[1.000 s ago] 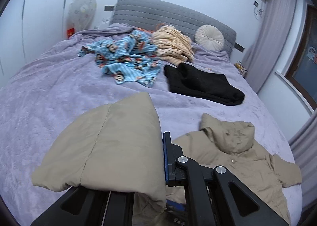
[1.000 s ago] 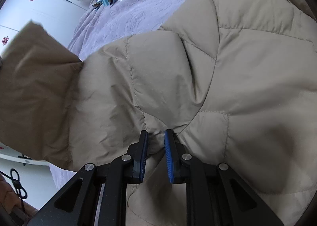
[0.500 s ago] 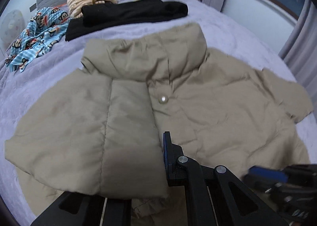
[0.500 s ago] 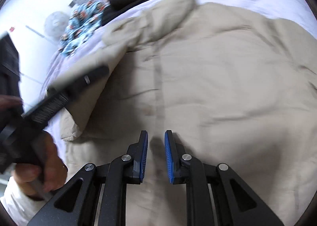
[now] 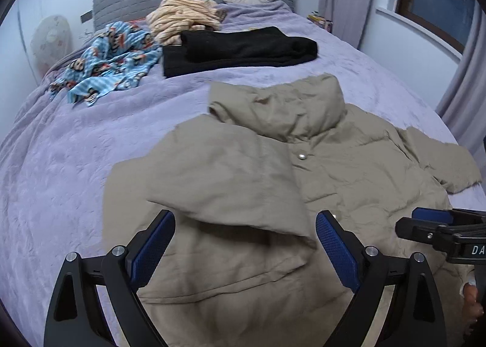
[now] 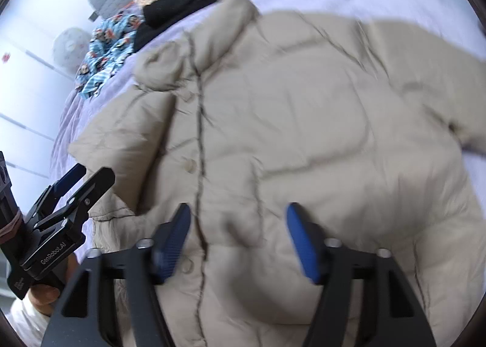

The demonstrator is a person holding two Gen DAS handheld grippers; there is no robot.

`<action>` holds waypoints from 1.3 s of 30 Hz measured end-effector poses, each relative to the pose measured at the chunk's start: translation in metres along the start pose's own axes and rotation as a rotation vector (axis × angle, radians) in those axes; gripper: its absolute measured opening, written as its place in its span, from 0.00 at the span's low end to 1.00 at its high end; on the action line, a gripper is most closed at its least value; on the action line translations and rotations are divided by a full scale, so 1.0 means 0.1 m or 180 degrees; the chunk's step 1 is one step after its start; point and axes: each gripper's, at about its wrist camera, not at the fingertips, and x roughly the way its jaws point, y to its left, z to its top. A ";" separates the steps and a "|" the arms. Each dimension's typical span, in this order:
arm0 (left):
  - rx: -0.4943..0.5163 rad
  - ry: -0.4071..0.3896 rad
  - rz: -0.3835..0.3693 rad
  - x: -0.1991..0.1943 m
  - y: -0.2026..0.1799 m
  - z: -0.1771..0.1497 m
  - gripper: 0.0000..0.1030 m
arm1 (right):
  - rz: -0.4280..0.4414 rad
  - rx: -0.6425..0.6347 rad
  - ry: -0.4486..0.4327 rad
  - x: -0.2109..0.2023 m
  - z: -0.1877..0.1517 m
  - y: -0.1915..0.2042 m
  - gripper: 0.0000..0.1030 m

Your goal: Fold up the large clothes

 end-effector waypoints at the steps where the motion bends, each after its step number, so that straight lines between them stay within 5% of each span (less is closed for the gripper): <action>1: -0.0152 0.0009 0.0043 0.03 0.27 0.07 0.92 | -0.0012 -0.0139 -0.0060 -0.03 0.02 0.12 0.72; 5: -0.1083 0.0241 -0.0010 0.26 1.39 0.13 0.92 | -0.0088 -0.0936 -0.0276 -0.04 0.10 0.80 0.82; 8: -0.1839 0.0451 -0.0406 0.58 2.06 0.02 0.92 | -0.0364 -0.1605 -0.0360 0.15 0.06 1.34 0.82; 11: -0.2181 0.0709 -0.0913 0.97 2.25 -0.08 0.91 | -0.0736 -0.2117 -0.0370 0.46 0.00 1.77 0.82; 13: -0.2347 0.0795 -0.1126 1.15 2.24 -0.14 0.76 | -0.0927 -0.2270 -0.0397 0.65 -0.01 1.91 0.82; 14: -0.2376 0.0778 -0.1251 1.20 2.19 -0.14 0.53 | -0.0991 -0.2299 -0.0421 0.70 0.00 1.95 0.82; 15: -0.2357 0.0717 -0.1323 1.19 2.13 -0.12 0.31 | -0.1038 -0.2304 -0.0438 0.76 0.04 1.99 0.82; 18: -0.1848 0.0461 -0.0823 0.96 1.86 0.02 0.21 | -0.1139 -0.2175 -0.0549 0.82 0.22 1.95 0.81; 19: -0.1699 0.0432 -0.0701 0.90 1.80 0.06 0.21 | -0.1114 -0.2078 -0.0603 0.77 0.24 1.91 0.63; 20: -0.1551 0.0408 -0.0547 0.86 1.73 0.08 0.21 | -0.0981 -0.1862 -0.0668 0.68 0.30 1.78 0.18; 21: -0.1429 0.0417 -0.0411 0.86 1.69 0.09 0.21 | -0.0905 -0.1624 -0.0681 0.61 0.36 1.64 0.03; 24: -0.1239 0.0491 -0.0221 0.98 1.63 0.06 0.21 | -0.0508 -0.0594 -0.0576 0.51 0.49 0.93 0.05; 27: -0.1208 0.0513 -0.0093 1.05 1.65 0.04 0.22 | 0.0060 0.0640 -0.0170 0.70 0.44 0.07 0.06; 29: -0.1225 0.0506 0.0046 1.00 1.63 0.06 0.29 | 0.0326 0.1020 -0.0118 0.78 0.35 -0.23 0.04; 34: -0.1119 0.0300 0.0380 0.53 1.74 0.09 0.31 | 0.0333 0.0900 0.0027 0.54 0.29 -0.29 0.22; 39: -0.1001 0.0202 0.0198 0.12 1.70 0.08 0.31 | 0.0068 0.0519 -0.0237 -0.03 0.21 -0.31 0.23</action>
